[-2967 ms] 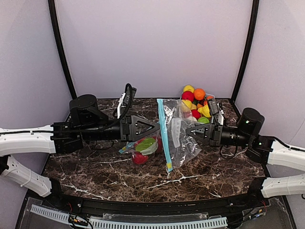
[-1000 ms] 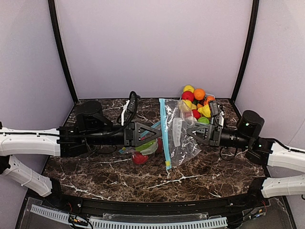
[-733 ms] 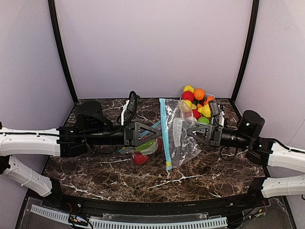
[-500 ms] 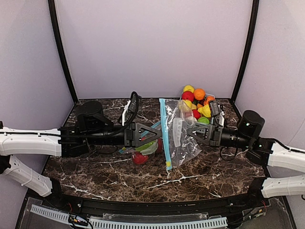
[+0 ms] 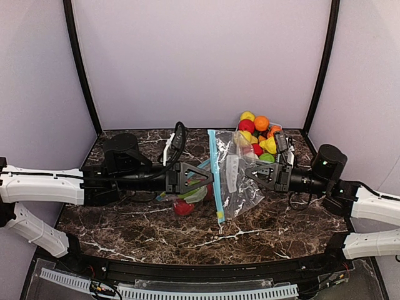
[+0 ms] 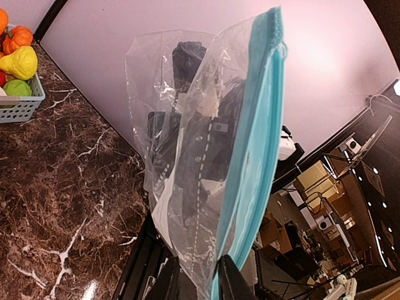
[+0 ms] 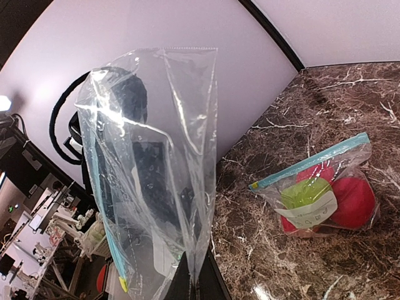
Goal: Place the food in the zip-top bag and seal the zipper
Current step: Pass from the right arm to the left
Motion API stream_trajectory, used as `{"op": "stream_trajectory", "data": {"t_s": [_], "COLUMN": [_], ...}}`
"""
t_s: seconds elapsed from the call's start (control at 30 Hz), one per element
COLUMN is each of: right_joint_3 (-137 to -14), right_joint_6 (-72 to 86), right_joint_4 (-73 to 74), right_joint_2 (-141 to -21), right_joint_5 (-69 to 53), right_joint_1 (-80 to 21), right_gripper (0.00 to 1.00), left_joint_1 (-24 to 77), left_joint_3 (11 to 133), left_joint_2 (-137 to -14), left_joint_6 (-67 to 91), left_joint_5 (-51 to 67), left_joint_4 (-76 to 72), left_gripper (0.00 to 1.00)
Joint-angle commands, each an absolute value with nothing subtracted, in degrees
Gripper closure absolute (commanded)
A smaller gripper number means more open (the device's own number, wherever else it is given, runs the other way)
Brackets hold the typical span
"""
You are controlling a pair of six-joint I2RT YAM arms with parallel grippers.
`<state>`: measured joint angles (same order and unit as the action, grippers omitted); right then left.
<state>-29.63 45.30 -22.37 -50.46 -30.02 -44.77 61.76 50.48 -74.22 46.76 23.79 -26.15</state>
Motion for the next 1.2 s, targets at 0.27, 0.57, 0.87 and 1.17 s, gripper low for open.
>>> {"op": "stream_trajectory", "data": {"t_s": [0.27,0.57,0.87,1.17], "right_joint_3": [-29.26,-30.02,-31.35,-32.96], "right_joint_6": [44.69,43.41,43.28,40.97], "right_joint_4": [-22.59,-18.72,-11.26,0.27], "right_joint_2": [-51.08,-52.06,-54.28,-53.11], "right_joint_5": [-28.67,-26.74,-19.22,-12.42], "right_joint_1": [-44.38,-44.38,-44.38,-44.47], "right_gripper": [1.00,1.00,1.00,0.49], "left_joint_1": [61.61,61.64,61.61,61.66], "left_joint_3": [53.64,54.18,53.08,54.32], "left_joint_2": [-75.92,-76.84,-75.73,-77.20], "left_joint_6": [46.87,47.07,45.00,42.65], "left_joint_5": [25.06,25.27,19.33,12.18], "left_joint_4": [-27.30,-27.56,-21.29,-10.03], "left_gripper": [0.80,0.96,0.99,0.99]}}
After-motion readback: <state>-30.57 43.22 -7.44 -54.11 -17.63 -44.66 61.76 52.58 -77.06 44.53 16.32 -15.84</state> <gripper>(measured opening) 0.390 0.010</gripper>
